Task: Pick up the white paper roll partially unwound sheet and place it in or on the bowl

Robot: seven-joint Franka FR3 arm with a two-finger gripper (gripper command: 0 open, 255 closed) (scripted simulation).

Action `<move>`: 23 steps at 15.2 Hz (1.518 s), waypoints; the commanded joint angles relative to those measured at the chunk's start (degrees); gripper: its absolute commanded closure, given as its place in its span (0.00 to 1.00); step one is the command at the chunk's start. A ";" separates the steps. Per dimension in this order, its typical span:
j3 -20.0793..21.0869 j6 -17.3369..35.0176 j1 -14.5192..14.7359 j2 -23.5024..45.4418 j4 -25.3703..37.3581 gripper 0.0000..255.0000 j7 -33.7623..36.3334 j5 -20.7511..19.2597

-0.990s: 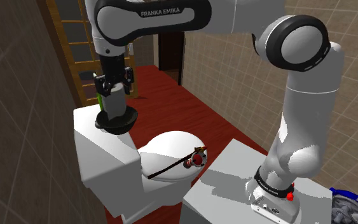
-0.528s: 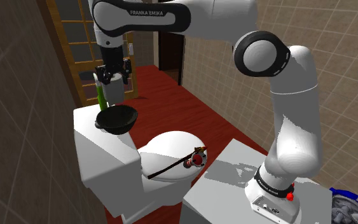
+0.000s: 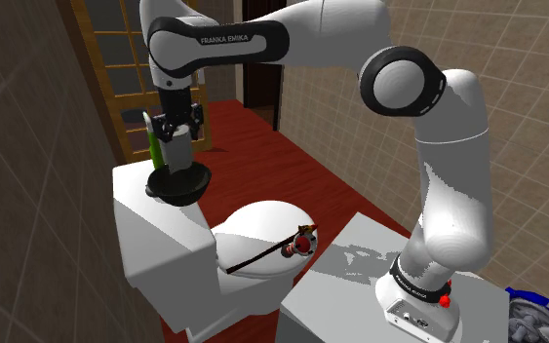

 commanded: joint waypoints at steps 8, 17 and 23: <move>-0.17 7.18 -0.55 0.08 -7.06 1.00 0.38 -0.19; -0.17 7.18 -0.55 0.10 -7.04 0.00 0.38 -0.19; -0.10 5.37 -0.45 -0.13 -5.44 0.00 0.28 -0.08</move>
